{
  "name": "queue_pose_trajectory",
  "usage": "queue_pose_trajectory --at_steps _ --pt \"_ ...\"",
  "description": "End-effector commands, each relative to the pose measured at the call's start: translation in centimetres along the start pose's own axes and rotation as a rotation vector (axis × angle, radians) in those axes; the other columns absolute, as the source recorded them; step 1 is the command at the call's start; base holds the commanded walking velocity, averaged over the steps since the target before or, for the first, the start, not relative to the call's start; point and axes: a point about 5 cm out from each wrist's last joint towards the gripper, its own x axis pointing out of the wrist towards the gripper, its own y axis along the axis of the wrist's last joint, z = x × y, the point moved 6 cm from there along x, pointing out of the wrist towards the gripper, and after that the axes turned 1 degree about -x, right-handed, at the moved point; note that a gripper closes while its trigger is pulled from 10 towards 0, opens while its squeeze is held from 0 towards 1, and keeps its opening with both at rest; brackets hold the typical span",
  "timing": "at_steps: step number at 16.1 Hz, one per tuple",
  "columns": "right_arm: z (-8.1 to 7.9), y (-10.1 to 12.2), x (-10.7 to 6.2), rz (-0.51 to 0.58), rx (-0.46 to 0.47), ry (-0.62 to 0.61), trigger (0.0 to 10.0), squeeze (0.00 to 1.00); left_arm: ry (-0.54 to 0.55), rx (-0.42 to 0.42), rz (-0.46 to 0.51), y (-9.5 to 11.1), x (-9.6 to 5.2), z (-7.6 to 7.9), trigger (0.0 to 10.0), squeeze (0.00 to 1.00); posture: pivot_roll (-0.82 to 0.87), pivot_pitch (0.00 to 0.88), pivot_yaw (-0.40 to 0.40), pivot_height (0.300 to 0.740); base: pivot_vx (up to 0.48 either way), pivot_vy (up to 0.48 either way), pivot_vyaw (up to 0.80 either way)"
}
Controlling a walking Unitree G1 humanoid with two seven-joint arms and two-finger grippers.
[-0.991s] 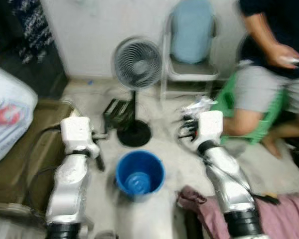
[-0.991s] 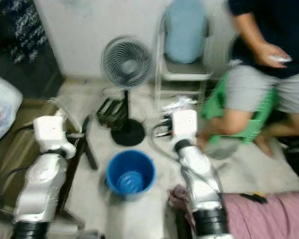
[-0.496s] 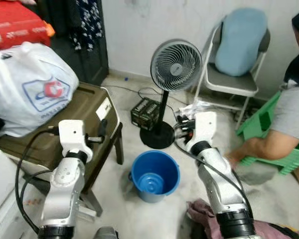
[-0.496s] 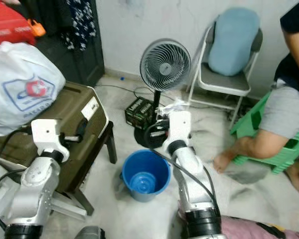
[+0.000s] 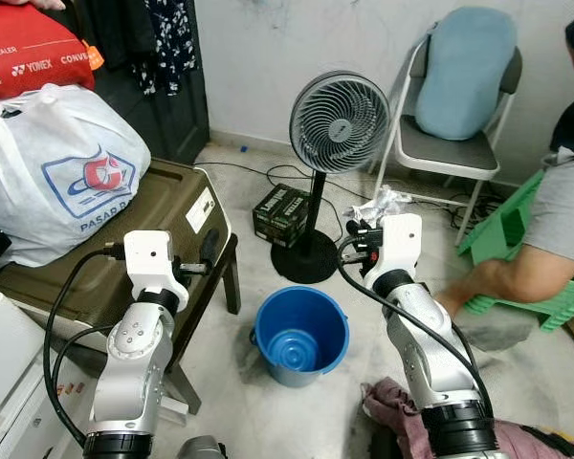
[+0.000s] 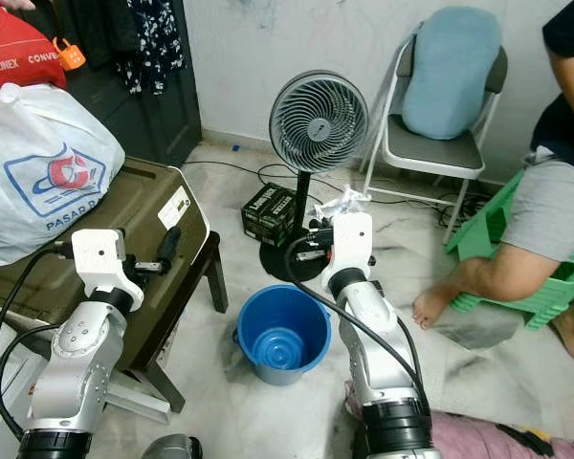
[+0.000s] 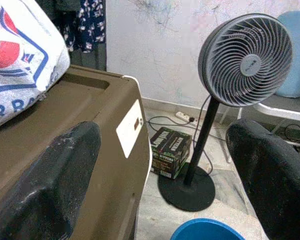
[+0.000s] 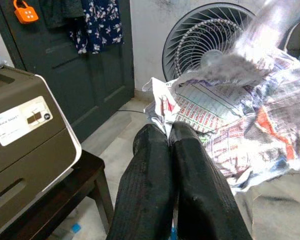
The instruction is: Clean up the room
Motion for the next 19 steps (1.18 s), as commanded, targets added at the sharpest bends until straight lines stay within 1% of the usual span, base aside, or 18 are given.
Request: queue_pose_trajectory --at_steps 1,3,5,7,10,15,18,19 --pt "0.18 0.32 0.16 0.004 0.006 -0.01 10.0 0.0 -0.014 0.003 0.019 0.67 0.19 0.27 10.0 0.0 0.0 0.0 -0.073 0.74 0.255 0.0 0.0" --pt "0.19 0.34 0.16 0.006 0.008 -0.01 10.0 0.0 -0.013 0.003 0.019 0.67 0.2 0.27 10.0 0.0 0.0 0.0 -0.073 0.74 0.257 0.0 0.0" --pt "-0.09 0.42 0.19 0.009 -0.012 0.009 10.0 0.0 -0.013 0.003 0.02 0.69 0.21 0.27 10.0 0.0 0.0 0.0 -0.073 0.74 0.255 0.0 0.0" --pt "-0.29 0.63 0.2 0.019 0.005 0.013 10.0 0.0 -0.014 0.004 0.02 0.68 0.23 0.27 10.0 0.0 0.0 0.0 -0.073 0.74 0.259 0.0 0.8" --pt "-0.17 0.54 0.28 0.014 0.005 0.005 10.0 0.0 -0.015 0.005 0.02 0.7 0.28 0.29 10.0 0.0 0.0 0.0 -0.074 0.74 0.256 0.0 0.8" --pt "-0.21 0.51 0.38 0.013 0.005 0.004 10.0 0.0 -0.017 0.001 0.024 0.73 0.26 0.35 10.0 0.0 0.01 0.0 -0.075 0.74 0.266 0.0 0.0" --pt "-0.27 0.46 0.42 0.012 0.003 0.007 10.0 0.0 -0.018 0.002 0.024 0.72 0.22 0.42 10.0 0.0 0.01 0.0 -0.076 0.74 0.317 0.16 0.0" --pt "-0.3 0.18 0.47 -0.005 0.013 0.006 10.0 0.0 -0.019 0.001 0.024 0.72 0.21 0.44 10.0 0.0 0.01 0.0 -0.077 0.74 0.319 0.24 0.0"
